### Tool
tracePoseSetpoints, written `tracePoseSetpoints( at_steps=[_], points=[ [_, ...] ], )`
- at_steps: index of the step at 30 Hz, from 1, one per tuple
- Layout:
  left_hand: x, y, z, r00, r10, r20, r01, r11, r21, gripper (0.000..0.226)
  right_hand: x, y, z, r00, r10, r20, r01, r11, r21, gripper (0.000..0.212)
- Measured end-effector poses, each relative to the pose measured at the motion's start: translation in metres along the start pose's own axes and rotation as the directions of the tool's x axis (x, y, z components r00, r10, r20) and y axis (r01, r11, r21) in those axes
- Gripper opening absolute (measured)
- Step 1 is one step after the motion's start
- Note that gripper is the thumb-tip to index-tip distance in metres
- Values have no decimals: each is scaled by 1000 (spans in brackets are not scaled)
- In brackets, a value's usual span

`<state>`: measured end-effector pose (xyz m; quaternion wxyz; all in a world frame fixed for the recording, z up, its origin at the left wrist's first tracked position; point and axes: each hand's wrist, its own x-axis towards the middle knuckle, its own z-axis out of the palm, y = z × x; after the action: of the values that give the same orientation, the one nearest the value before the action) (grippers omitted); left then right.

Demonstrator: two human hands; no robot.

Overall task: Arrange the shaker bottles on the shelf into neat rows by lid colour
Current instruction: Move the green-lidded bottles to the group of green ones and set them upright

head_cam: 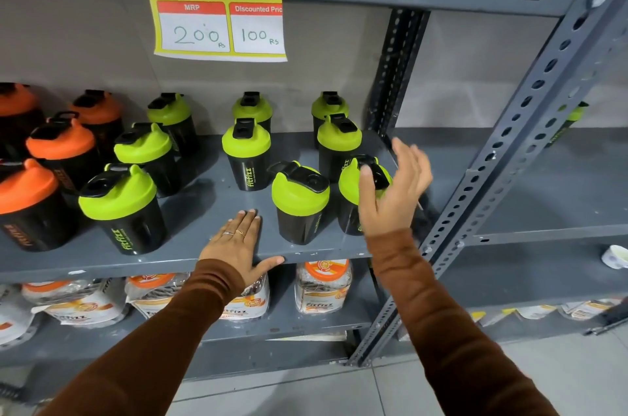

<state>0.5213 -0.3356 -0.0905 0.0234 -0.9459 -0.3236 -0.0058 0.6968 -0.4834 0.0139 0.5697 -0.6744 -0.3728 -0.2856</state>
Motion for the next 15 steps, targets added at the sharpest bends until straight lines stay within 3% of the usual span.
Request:
tracePoseSetpoints(
  at_steps=[3, 5, 7, 9, 12, 15],
  points=[
    [-1, 0, -2, 1000, 8, 9, -8, 1000, -6, 112, 58, -19, 17, 992, -100, 79, 101, 995, -11, 37],
    [-1, -1, -4, 1000, 19, 18, -19, 1000, -22, 117, 97, -18, 35, 946, 39, 322, 4, 991, -130, 39],
    [0, -2, -6, 999, 25, 28, -24, 999, -46, 115, 123, -8, 54, 800, 262, 539, -72, 935, -348, 47],
    [0, -3, -7, 999, 33, 34, -31, 998, -62, 116, 133, 2, 70, 660, 388, 643, -18, 864, -503, 53],
    [3, -6, -7, 997, 55, 58, -52, 997, -59, 122, 129, 14, 89, 491, 452, 745, 130, 808, -575, 58],
    [4, -6, -5, 996, 59, 64, -55, 997, -63, 122, 124, 18, 101, 355, 506, 786, 51, 829, -557, 63]
  ],
)
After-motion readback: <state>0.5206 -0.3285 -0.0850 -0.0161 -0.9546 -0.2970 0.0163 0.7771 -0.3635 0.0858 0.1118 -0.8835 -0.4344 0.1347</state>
